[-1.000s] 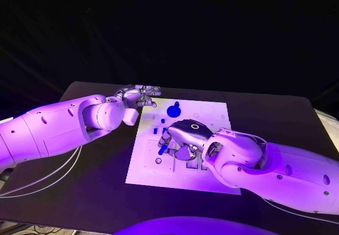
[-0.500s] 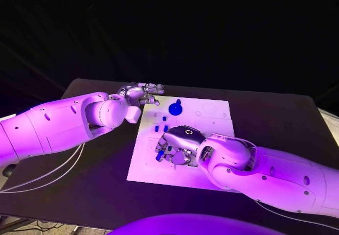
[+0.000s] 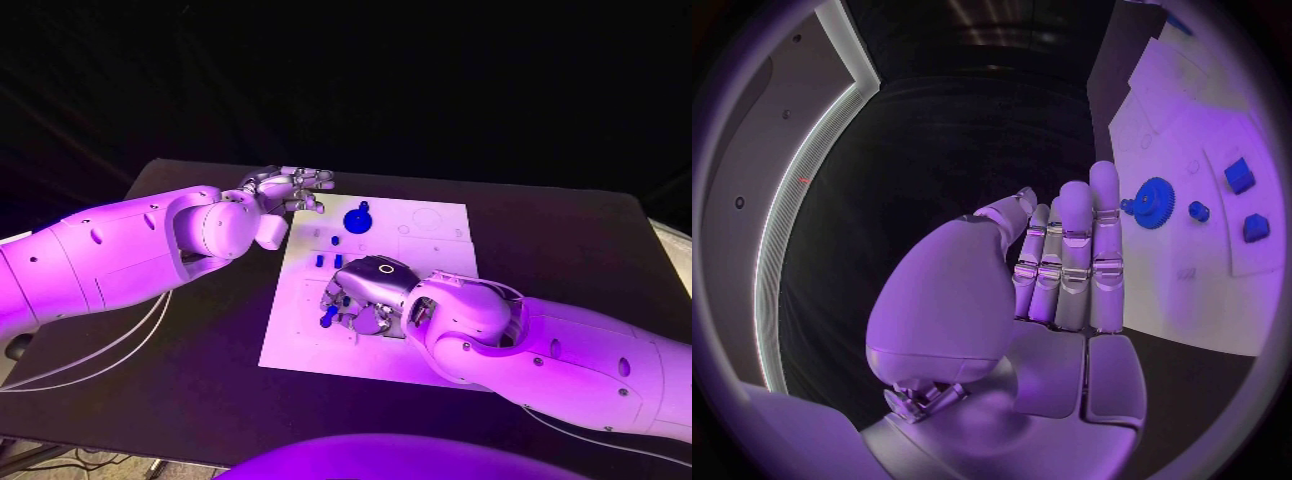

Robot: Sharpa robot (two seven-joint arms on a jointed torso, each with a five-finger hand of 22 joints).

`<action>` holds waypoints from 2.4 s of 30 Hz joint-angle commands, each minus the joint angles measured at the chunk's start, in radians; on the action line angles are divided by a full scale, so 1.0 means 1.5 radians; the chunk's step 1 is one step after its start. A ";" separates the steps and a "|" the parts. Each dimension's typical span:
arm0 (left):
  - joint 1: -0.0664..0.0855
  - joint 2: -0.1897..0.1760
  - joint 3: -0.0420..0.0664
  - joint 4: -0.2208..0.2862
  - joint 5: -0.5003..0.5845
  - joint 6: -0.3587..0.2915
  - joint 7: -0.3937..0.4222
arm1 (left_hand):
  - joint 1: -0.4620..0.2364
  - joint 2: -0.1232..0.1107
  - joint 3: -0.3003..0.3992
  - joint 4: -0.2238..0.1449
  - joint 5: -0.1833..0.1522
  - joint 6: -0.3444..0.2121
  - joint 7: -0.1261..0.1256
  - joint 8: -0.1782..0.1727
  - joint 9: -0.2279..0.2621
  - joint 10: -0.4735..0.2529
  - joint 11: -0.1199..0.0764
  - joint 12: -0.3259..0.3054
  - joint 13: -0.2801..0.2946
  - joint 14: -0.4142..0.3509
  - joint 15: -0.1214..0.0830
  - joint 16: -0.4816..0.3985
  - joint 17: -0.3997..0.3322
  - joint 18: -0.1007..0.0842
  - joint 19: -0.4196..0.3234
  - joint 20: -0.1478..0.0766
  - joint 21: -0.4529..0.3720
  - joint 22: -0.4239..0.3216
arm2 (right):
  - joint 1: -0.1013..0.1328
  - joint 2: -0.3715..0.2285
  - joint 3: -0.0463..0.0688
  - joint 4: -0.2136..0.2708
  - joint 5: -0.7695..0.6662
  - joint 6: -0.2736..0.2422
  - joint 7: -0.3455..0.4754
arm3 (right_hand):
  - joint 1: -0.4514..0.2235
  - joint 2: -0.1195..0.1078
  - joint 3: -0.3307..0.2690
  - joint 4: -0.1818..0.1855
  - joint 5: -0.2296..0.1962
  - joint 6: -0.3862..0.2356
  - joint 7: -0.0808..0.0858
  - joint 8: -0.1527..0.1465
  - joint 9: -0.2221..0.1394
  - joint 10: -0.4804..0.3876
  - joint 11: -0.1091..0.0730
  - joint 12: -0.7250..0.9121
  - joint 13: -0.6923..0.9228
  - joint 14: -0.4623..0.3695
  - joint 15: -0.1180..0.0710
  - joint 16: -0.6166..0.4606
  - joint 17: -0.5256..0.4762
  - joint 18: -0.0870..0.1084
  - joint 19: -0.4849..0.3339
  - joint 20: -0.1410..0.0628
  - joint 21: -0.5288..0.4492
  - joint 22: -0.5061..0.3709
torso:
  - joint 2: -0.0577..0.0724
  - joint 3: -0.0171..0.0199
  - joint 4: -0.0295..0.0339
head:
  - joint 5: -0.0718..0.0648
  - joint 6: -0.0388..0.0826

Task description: Assemble the parts on the task board

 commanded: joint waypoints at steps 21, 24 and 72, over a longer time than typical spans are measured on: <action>0.000 0.002 0.000 0.000 -0.005 0.012 0.002 | -0.003 0.001 -0.002 -0.002 0.001 -0.006 0.001 0.003 -0.001 -0.003 0.000 0.002 -0.001 -0.003 0.000 -0.002 -0.001 0.008 0.004 -0.002 -0.004 -0.001 | -0.001 0.039 -0.010 -0.010 -0.084 0.085 -0.034 | -0.011 -0.008 0.002 0.001 0.004 0.002 0.003 0.000 0.000 0.016 -0.013 -0.009 0.001 0.016 -0.001 0.000 -0.004 -0.010 -0.001 0.001 0.000 -0.005 | -0.001 -0.0007 -0.0001 | 0.001 -0.002; 0.000 0.002 0.000 0.000 -0.005 0.012 0.002 | -0.003 0.001 -0.002 -0.002 0.001 -0.006 0.001 0.003 -0.001 -0.003 0.000 0.002 -0.001 -0.003 0.000 -0.002 -0.001 0.008 0.004 -0.002 -0.004 -0.001 | -0.001 0.039 -0.011 -0.010 -0.086 0.076 -0.035 | -0.029 -0.022 -0.003 0.006 0.013 -0.023 0.012 -0.014 -0.005 -0.010 -0.005 -0.027 -0.002 0.015 0.006 -0.001 -0.006 -0.009 -0.007 0.005 -0.006 -0.014 | -0.001 -0.0006 -0.0007 | 0.001 -0.002; 0.000 -0.011 0.000 0.009 -0.019 0.012 0.003 | -0.002 0.002 -0.003 -0.003 0.001 -0.006 0.001 0.004 -0.001 -0.004 0.000 0.004 -0.001 -0.004 0.000 -0.002 -0.002 0.007 0.005 -0.002 -0.006 -0.002 | 0.030 -0.315 -0.020 0.139 0.189 -0.052 -0.251 | -0.111 -0.028 -0.355 0.223 0.161 -0.046 -0.021 0.046 0.016 0.067 -0.047 0.550 0.523 0.033 -0.026 0.110 0.101 -0.032 0.042 -0.021 0.096 0.142 | -0.010 0.0042 -0.0240 | -0.042 0.014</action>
